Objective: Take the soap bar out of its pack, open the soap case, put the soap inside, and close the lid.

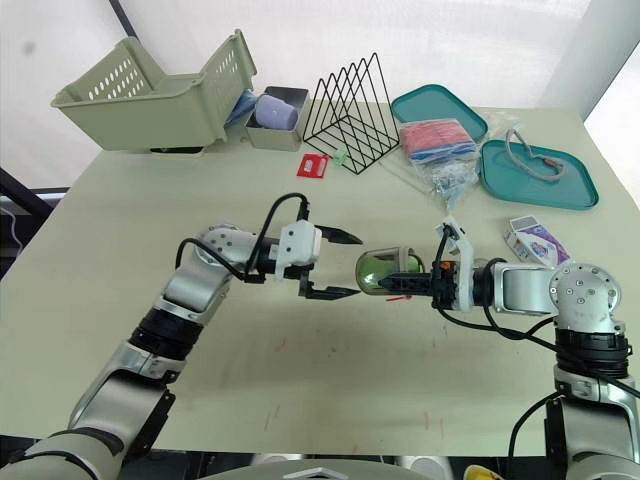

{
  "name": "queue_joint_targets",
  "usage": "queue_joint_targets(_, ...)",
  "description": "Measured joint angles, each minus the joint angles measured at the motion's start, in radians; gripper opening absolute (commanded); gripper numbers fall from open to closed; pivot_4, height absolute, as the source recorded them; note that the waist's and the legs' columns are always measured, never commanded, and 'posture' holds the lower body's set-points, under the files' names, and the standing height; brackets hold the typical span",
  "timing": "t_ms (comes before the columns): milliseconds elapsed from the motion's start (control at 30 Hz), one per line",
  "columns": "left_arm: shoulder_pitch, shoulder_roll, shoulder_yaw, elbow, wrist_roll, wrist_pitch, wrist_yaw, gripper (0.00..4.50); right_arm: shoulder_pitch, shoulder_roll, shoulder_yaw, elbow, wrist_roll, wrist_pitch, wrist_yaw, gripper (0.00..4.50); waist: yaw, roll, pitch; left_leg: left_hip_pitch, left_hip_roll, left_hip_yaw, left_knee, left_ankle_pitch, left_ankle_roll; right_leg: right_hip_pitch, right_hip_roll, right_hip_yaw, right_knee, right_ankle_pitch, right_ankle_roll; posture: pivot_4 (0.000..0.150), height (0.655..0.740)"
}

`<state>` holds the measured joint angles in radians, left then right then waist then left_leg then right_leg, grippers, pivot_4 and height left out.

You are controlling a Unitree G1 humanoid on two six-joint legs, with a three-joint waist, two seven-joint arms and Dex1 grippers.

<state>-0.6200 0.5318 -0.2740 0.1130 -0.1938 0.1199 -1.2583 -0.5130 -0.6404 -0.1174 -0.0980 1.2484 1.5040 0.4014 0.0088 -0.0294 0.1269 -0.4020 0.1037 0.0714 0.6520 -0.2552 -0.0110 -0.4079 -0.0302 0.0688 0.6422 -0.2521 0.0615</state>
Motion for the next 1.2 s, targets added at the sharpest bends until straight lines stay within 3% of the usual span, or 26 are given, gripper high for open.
queue_joint_targets(167,-0.009,-0.007,0.028,-0.026,-0.077,0.170,-0.005,4.50,-0.131,-0.175,0.142,-0.047,-0.173,-0.110,0.198,2.10,-0.003,0.000,0.000,-0.002,0.000,0.000,-0.001,0.000,0.000,-0.002,0.000,0.000,0.000,0.000,0.000,0.150,0.7400)
queue_joint_targets(300,-0.013,-0.030,0.020,-0.077,-0.095,0.237,-0.003,4.50,-0.228,-0.383,0.434,-0.142,-0.428,-0.279,0.435,2.10,0.004,0.001,0.000,-0.006,0.000,-0.001,0.001,0.000,0.000,-0.004,0.000,-0.001,-0.001,0.000,0.000,0.150,0.7400)
queue_joint_targets(433,-0.033,-0.082,0.002,-0.082,-0.088,0.246,0.031,4.50,-0.340,-0.464,0.662,-0.168,-0.674,-0.416,0.592,2.10,0.004,0.001,0.001,-0.009,0.000,-0.001,0.003,0.000,0.000,-0.007,0.000,-0.001,-0.001,0.000,0.000,0.150,0.7400)
queue_joint_targets(567,-0.051,-0.130,-0.015,-0.086,-0.086,0.275,0.064,4.50,-0.470,-0.465,0.850,-0.191,-0.899,-0.507,0.741,2.10,0.002,0.001,0.001,-0.010,0.000,-0.001,0.003,0.000,0.000,-0.010,0.000,-0.001,-0.001,0.000,0.000,0.150,0.7400)
queue_joint_targets(700,-0.044,-0.132,-0.053,-0.089,-0.080,0.297,0.064,4.50,-0.549,-0.415,0.956,-0.184,-1.028,-0.512,0.832,2.10,0.003,0.001,0.001,-0.011,0.000,-0.001,0.003,0.000,0.000,-0.011,0.000,-0.001,0.000,0.000,0.000,0.150,0.7400)
queue_joint_targets(1200,-0.030,-0.219,-0.089,-0.060,-0.028,0.281,0.154,4.50,-0.611,-0.289,1.066,-0.149,-1.282,-0.527,0.981,2.10,0.003,0.001,0.000,-0.009,0.000,-0.001,0.005,0.000,0.000,-0.008,-0.001,-0.001,0.001,0.000,0.000,0.150,0.7400)
